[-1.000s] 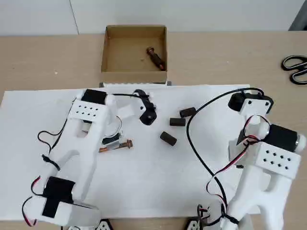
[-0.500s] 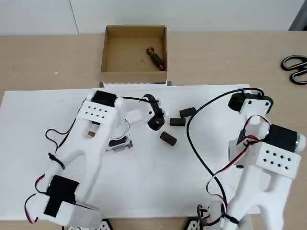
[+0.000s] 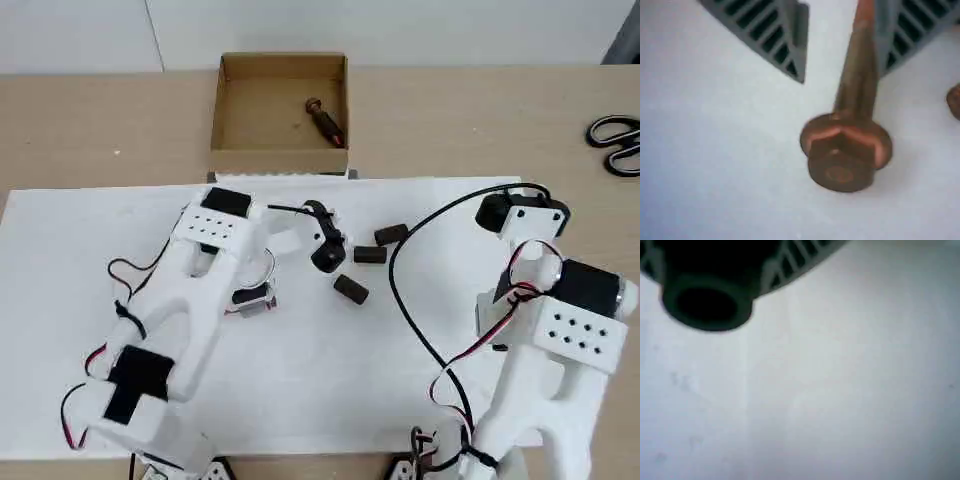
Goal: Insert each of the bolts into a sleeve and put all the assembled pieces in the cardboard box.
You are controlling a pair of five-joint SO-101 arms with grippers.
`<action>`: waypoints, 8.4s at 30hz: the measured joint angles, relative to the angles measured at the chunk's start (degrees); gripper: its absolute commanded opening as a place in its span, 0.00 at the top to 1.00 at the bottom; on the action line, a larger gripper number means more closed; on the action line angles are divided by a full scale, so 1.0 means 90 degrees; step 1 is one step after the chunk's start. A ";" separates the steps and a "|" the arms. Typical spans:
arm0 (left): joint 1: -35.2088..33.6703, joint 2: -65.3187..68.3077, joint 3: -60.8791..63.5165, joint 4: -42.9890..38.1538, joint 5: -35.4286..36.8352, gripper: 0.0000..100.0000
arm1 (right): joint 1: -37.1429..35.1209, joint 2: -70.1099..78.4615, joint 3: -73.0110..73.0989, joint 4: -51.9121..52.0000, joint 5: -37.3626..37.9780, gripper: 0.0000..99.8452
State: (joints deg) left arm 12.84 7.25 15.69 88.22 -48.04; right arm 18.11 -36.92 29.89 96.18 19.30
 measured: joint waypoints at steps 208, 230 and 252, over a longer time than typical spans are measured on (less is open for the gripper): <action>0.2315 -1.2317 0.8557 -0.4083 0.9514 0.71 | -0.6310 -0.7365 0.6838 -0.5734 -0.0313 1.00; 0.0156 -1.2298 0.7424 -0.3731 0.7394 1.00 | -0.6261 -0.7365 0.7111 -0.5910 -0.0322 1.00; -0.1182 -1.2298 0.9016 -0.4063 0.5607 0.99 | -0.4063 -0.5441 0.5128 -0.6505 -0.1192 1.00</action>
State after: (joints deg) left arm 2.20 -103.43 96.84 51.65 2.42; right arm -18.46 -85.89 76.04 37.63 8.57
